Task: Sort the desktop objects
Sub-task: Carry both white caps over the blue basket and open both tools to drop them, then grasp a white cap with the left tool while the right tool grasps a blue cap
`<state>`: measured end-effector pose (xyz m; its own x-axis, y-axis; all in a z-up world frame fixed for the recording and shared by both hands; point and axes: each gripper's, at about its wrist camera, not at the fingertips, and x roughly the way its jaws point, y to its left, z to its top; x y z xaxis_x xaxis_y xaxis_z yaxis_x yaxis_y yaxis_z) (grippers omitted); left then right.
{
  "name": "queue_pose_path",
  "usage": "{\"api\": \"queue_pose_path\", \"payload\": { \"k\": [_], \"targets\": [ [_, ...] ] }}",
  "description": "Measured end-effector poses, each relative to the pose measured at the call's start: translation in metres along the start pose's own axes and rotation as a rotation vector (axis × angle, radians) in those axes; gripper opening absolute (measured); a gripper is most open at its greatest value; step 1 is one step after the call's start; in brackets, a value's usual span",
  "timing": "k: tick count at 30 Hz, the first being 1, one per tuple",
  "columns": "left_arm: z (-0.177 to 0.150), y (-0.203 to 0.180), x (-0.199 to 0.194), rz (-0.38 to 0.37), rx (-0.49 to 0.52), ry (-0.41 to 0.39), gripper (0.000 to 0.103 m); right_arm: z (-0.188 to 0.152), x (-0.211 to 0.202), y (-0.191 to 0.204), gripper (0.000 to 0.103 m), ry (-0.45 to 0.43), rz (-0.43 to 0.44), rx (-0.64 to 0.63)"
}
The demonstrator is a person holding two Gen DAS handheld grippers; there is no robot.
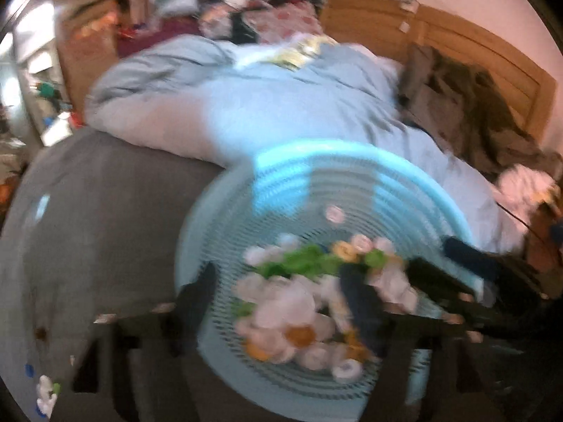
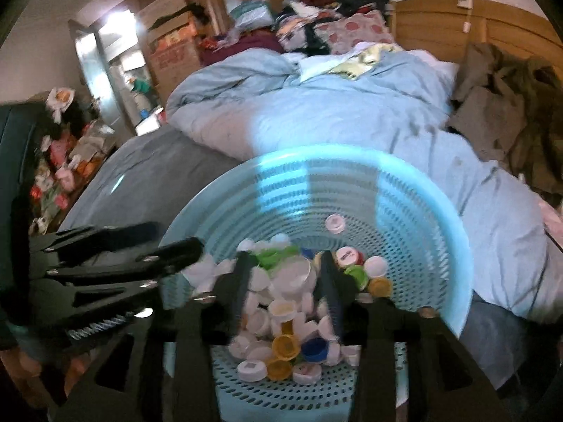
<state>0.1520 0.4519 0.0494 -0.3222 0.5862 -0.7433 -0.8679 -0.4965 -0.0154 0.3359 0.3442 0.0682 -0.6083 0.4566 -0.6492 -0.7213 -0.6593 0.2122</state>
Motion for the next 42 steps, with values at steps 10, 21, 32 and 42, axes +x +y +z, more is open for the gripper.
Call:
{"api": "queue_pose_path", "payload": {
  "k": [10, 21, 32, 42],
  "targets": [
    [-0.072, 0.108, -0.114, 0.061, -0.143, -0.196, 0.098, -0.015, -0.031, 0.051, 0.064, -0.101, 0.125, -0.089],
    [-0.299, 0.237, -0.160, 0.338, -0.417, -0.104, 0.099, -0.109, 0.004, 0.150, 0.064, 0.143, 0.338, -0.317],
    [-0.318, 0.243, -0.106, 0.331, -0.421, -0.042, 0.086, -0.139, 0.003, 0.159, 0.064, 0.211, 0.339, -0.383],
    [-0.323, 0.250, -0.102, 0.272, -0.422, -0.058, 0.033, -0.152, 0.004, 0.196, 0.050, 0.234, 0.408, -0.473]
  ]
}}
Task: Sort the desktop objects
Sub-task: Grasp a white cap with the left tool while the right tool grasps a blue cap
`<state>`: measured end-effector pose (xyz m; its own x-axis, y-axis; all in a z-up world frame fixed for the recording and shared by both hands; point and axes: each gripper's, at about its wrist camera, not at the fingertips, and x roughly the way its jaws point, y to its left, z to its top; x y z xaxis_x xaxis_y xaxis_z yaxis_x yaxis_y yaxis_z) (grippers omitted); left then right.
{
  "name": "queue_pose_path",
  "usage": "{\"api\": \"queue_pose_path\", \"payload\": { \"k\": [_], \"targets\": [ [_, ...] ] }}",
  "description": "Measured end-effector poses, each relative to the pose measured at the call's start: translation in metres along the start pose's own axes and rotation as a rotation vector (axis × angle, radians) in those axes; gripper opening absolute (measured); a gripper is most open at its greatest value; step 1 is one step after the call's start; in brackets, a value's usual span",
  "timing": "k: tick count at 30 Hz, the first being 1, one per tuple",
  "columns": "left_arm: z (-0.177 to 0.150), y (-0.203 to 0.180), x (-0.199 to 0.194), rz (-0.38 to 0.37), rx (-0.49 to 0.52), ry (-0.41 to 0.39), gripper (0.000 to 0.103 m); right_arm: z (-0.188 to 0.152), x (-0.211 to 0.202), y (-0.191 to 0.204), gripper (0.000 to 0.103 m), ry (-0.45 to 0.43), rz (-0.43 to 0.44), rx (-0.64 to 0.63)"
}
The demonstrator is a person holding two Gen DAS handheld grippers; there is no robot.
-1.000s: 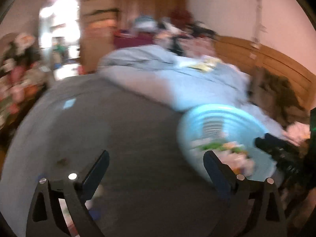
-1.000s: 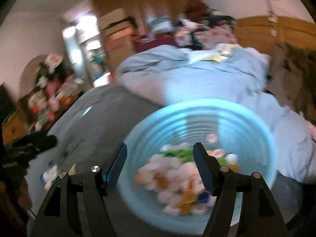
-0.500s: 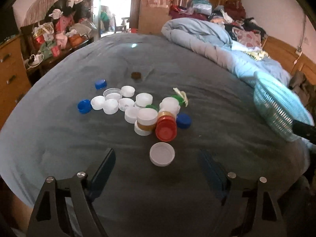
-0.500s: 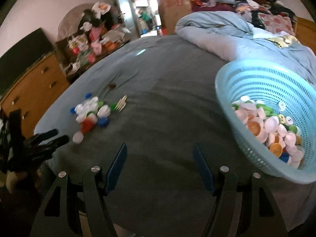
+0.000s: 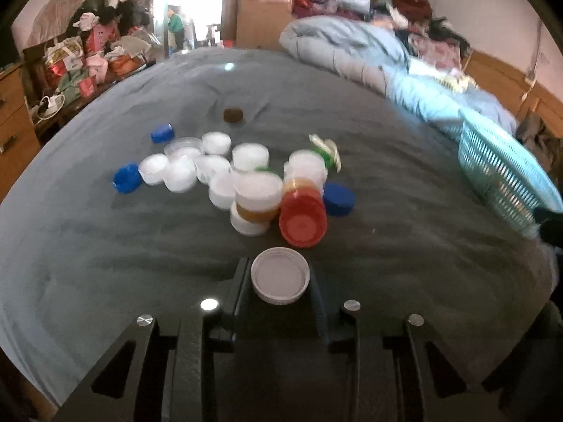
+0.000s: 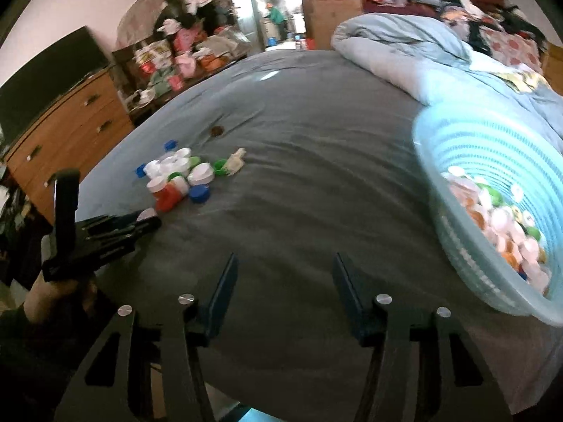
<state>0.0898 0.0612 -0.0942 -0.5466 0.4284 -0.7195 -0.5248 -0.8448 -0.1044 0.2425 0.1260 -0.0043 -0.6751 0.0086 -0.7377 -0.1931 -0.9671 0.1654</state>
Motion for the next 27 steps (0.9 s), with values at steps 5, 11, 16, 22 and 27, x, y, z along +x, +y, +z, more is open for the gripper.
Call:
{"api": "queue_pose_path", "payload": {
  "k": [5, 11, 16, 22, 27],
  "targets": [
    [0.002, 0.022, -0.016, 0.089, -0.080, -0.072, 0.034, 0.018, 0.041, 0.045, 0.050, 0.014, 0.093, -0.158],
    [0.001, 0.045, -0.013, 0.087, -0.173, -0.060, 0.034, 0.051, 0.108, 0.073, 0.050, 0.058, 0.127, -0.240],
    [0.000, 0.048, -0.013, 0.071, -0.173, -0.057, 0.034, 0.058, 0.152, 0.086, 0.050, 0.146, 0.138, -0.275],
    [-0.001, 0.054, -0.010, 0.058, -0.188, -0.046, 0.034, 0.055, 0.168, 0.091, 0.027, 0.172, 0.131, -0.261],
    [-0.002, 0.053, -0.009, 0.053, -0.180, -0.036, 0.034, 0.050, 0.167, 0.092, 0.026, 0.167, 0.114, -0.250]
  ]
}}
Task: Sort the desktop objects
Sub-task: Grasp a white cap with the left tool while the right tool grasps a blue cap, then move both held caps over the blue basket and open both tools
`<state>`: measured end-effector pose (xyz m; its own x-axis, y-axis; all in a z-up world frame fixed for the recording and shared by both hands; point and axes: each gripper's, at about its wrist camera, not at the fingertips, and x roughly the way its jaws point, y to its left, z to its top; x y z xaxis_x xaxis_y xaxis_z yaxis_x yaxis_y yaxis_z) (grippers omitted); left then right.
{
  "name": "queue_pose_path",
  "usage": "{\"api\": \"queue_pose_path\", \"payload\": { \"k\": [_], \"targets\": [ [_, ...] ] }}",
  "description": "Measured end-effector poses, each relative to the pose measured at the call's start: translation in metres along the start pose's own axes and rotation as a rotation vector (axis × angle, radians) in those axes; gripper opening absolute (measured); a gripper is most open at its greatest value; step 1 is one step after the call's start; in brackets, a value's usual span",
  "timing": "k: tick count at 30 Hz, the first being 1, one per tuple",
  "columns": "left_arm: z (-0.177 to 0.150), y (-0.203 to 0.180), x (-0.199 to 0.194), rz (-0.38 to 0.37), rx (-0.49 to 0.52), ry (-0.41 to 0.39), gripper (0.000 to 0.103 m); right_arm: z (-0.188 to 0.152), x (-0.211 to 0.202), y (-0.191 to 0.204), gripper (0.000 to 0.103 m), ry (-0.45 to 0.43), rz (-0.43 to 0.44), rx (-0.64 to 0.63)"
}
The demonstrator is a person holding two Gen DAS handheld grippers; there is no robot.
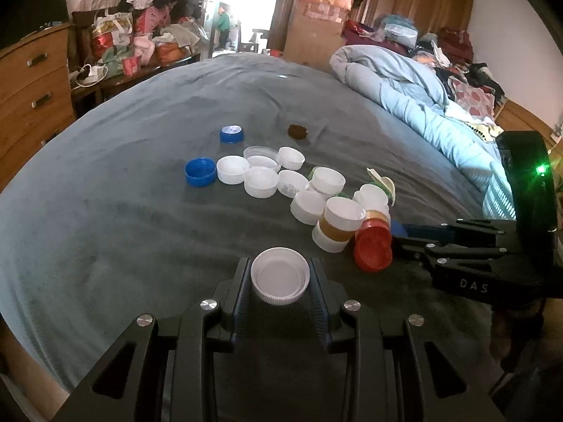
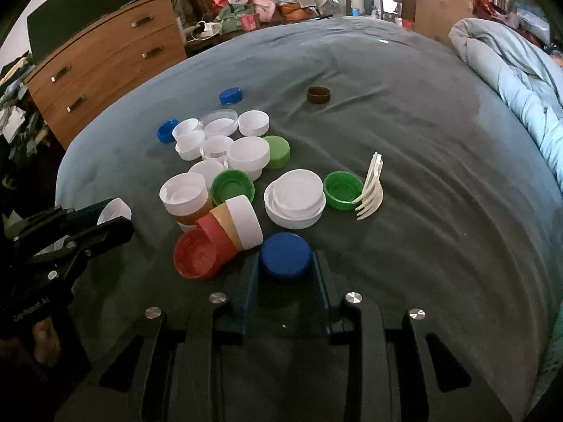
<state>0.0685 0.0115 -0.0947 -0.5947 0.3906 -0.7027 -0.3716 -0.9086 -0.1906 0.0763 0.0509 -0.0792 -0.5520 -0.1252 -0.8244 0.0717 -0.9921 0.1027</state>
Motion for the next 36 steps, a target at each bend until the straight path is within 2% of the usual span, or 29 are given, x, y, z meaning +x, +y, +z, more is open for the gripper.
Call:
{"api": "queue_pose_path", "payload": {
  "k": [8, 13, 15, 19, 24, 27, 31, 36],
  "targets": [
    [0.005, -0.005, 0.005, 0.008, 0.015, 0.052, 0.034, -0.019, -0.048, -0.021, 0.026, -0.075, -0.043, 0.151],
    [0.044, -0.045, 0.004, 0.002, 0.063, 0.056, 0.034, -0.014, -0.112, -0.070, 0.026, -0.162, -0.074, 0.252],
    [0.071, -0.076, -0.001, -0.022, 0.106, 0.030, 0.034, -0.008, -0.144, -0.092, 0.026, -0.209, -0.100, 0.290],
    [0.127, -0.162, -0.014, -0.068, 0.247, -0.026, 0.034, -0.005, -0.199, -0.130, 0.026, -0.293, -0.172, 0.332],
    [0.166, -0.261, -0.027, -0.126, 0.372, -0.057, 0.034, -0.016, -0.258, -0.179, 0.026, -0.385, -0.241, 0.414],
    [0.175, -0.322, -0.032, -0.151, 0.445, -0.058, 0.034, -0.027, -0.280, -0.206, 0.026, -0.407, -0.266, 0.452],
    [0.171, -0.388, -0.035, -0.185, 0.528, -0.049, 0.034, -0.043, -0.300, -0.234, 0.025, -0.427, -0.285, 0.503],
    [0.153, -0.458, -0.030, -0.172, 0.640, -0.028, 0.034, -0.074, -0.313, -0.265, 0.025, -0.451, -0.269, 0.605]
  ]
}}
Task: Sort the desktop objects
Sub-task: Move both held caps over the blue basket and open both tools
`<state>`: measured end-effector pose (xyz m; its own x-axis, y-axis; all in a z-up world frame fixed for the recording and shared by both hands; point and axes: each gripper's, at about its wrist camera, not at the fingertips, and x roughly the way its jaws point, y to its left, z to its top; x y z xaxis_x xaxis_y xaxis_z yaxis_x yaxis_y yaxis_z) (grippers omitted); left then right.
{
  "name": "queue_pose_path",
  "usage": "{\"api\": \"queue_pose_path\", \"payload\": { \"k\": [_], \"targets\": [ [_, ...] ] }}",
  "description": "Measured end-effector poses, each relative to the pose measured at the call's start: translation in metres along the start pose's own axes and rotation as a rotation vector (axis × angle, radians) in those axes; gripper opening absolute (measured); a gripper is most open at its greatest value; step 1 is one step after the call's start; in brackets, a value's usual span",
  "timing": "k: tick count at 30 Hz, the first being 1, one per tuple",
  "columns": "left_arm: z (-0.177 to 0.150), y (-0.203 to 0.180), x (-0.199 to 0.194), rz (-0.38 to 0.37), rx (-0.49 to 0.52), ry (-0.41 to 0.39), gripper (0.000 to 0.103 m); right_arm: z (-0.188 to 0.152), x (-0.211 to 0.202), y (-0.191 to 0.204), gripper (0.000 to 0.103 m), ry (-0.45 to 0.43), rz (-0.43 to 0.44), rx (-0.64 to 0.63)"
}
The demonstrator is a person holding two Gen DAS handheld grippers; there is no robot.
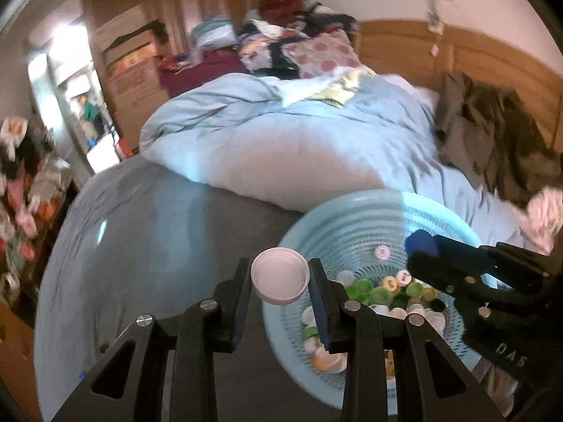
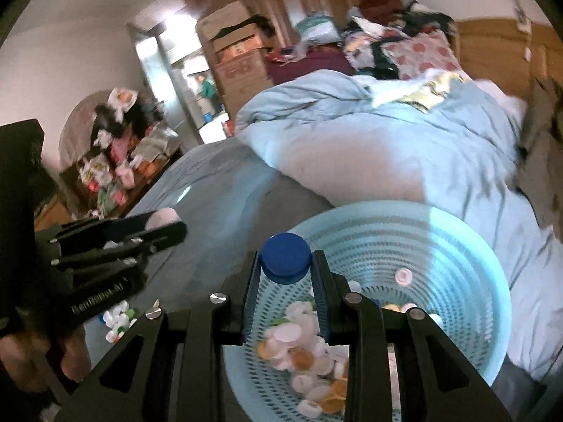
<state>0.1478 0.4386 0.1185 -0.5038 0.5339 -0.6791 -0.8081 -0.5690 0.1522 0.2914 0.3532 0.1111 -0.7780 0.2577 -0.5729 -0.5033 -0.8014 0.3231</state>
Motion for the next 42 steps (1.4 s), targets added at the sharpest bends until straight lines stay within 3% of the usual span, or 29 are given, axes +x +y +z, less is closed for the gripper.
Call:
{"api": "queue_pose_path", "payload": {
  "k": [7, 20, 21, 23, 24, 26, 31, 34, 37, 42],
  "targets": [
    [0.010, -0.044, 0.017, 0.014, 0.076, 0.042, 0.034, -0.007, -0.014, -0.037, 0.025, -0.009, -0.005, 0.058],
    [0.013, -0.053, 0.030, 0.012, 0.090, 0.065, 0.036, -0.014, -0.013, -0.048, 0.025, 0.009, -0.005, 0.067],
    [0.014, -0.053, 0.030, 0.012, 0.095, 0.066, 0.040, -0.015, -0.012, -0.047, 0.025, 0.012, -0.006, 0.066],
    [0.014, -0.054, 0.028, 0.025, 0.098, 0.049, 0.073, -0.015, -0.013, -0.047, 0.026, 0.007, -0.012, 0.064],
    [0.014, -0.053, 0.026, 0.039, 0.098, 0.034, 0.078, -0.015, -0.014, -0.048, 0.028, 0.002, -0.018, 0.067],
    [0.015, -0.050, 0.023, 0.037, 0.094, 0.020, 0.080, -0.015, -0.015, -0.051, 0.034, -0.005, -0.023, 0.078],
    [0.012, -0.036, 0.017, 0.009, 0.072, 0.012, 0.080, -0.016, -0.018, -0.052, 0.035, -0.018, -0.022, 0.098],
    [-0.005, -0.008, 0.006, -0.044, 0.033, -0.014, 0.081, -0.026, -0.023, -0.042, 0.040, -0.032, 0.013, 0.100],
    [-0.048, 0.049, -0.005, -0.087, -0.062, -0.031, 0.083, -0.046, -0.022, -0.021, 0.043, -0.017, 0.045, 0.052],
    [-0.164, 0.189, -0.022, 0.051, -0.281, -0.014, 0.083, -0.095, -0.003, 0.024, 0.043, 0.085, 0.103, -0.044]
  ]
}}
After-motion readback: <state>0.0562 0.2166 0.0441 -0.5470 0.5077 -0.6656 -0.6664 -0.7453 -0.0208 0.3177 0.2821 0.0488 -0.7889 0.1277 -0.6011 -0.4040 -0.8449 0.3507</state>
